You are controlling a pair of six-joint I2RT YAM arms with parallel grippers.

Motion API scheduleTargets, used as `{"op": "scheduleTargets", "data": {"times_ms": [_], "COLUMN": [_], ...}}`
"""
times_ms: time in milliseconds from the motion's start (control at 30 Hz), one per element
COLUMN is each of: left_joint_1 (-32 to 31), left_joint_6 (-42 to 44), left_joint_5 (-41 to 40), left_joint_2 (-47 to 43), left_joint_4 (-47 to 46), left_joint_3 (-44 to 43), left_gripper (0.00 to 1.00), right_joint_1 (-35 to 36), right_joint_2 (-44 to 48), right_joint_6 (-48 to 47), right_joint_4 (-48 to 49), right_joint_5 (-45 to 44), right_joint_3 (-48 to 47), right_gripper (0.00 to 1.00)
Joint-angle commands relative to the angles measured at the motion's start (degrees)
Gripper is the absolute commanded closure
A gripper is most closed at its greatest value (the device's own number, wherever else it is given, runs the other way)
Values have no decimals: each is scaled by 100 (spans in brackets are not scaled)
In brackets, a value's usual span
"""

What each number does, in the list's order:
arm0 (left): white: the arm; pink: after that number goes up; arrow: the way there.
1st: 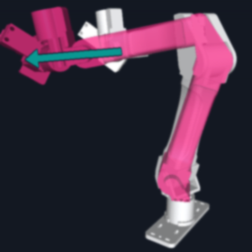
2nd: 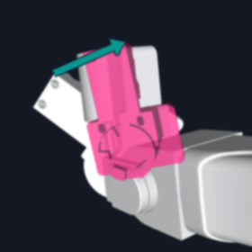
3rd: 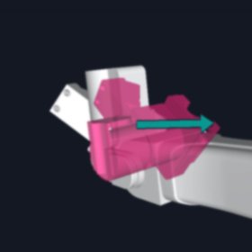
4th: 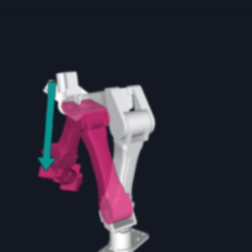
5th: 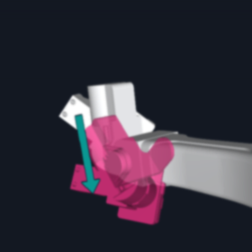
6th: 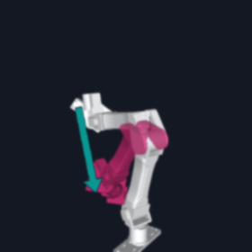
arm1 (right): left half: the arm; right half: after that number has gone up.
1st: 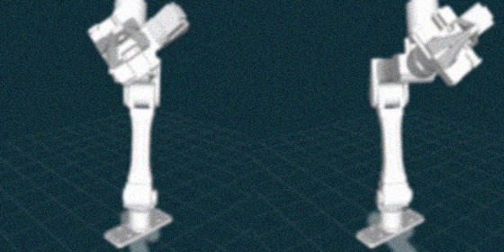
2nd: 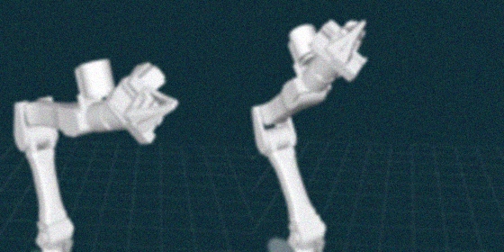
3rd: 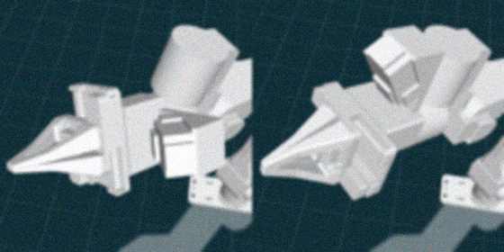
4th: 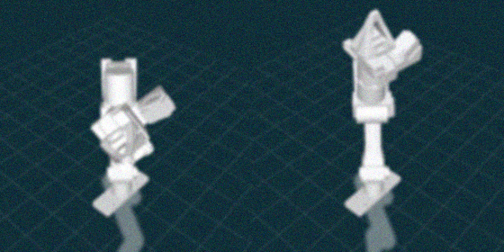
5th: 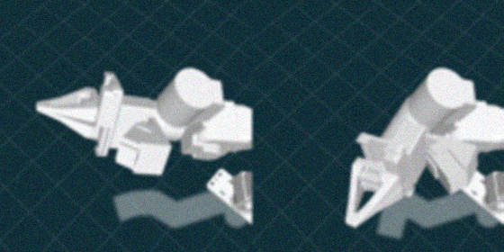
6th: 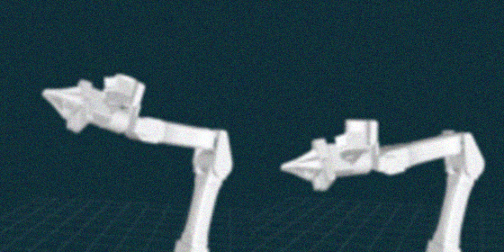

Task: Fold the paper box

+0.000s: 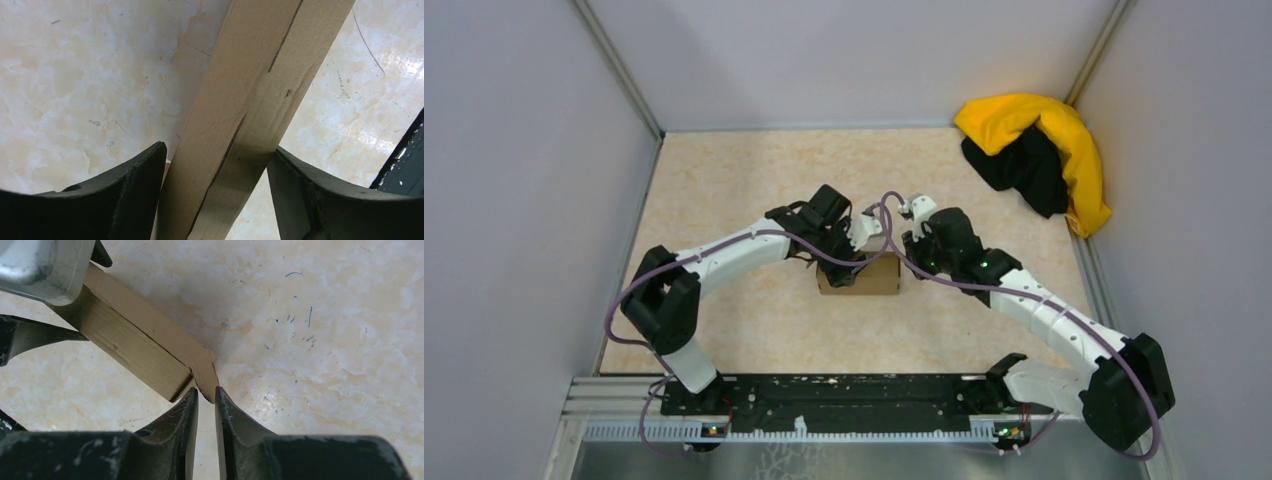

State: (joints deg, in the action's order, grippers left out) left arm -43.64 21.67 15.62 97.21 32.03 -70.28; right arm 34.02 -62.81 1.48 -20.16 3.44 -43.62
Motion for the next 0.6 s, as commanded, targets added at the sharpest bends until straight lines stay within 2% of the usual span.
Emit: {"op": "scheduleTargets", "data": {"times_ms": [0,300,567], "left_joint_1": [-66,-118,-149], "left_joint_6": [-90,-133,-202], "left_joint_5": [42,-41,-134], "left_joint_2": [25,97,112], "left_joint_4": [150,250,260], "left_joint_3": [-85,-186,-195], "left_gripper": [22,20,21], "right_joint_1": [70,70,70], "right_joint_2": [-41,-134,-241], "right_joint_6": [-101,-119,-117], "right_joint_4": [292,329,347], "right_joint_5": [-65,-54,-10], "right_joint_3": [-339,-403,-433], "right_gripper": [80,81,91]}}
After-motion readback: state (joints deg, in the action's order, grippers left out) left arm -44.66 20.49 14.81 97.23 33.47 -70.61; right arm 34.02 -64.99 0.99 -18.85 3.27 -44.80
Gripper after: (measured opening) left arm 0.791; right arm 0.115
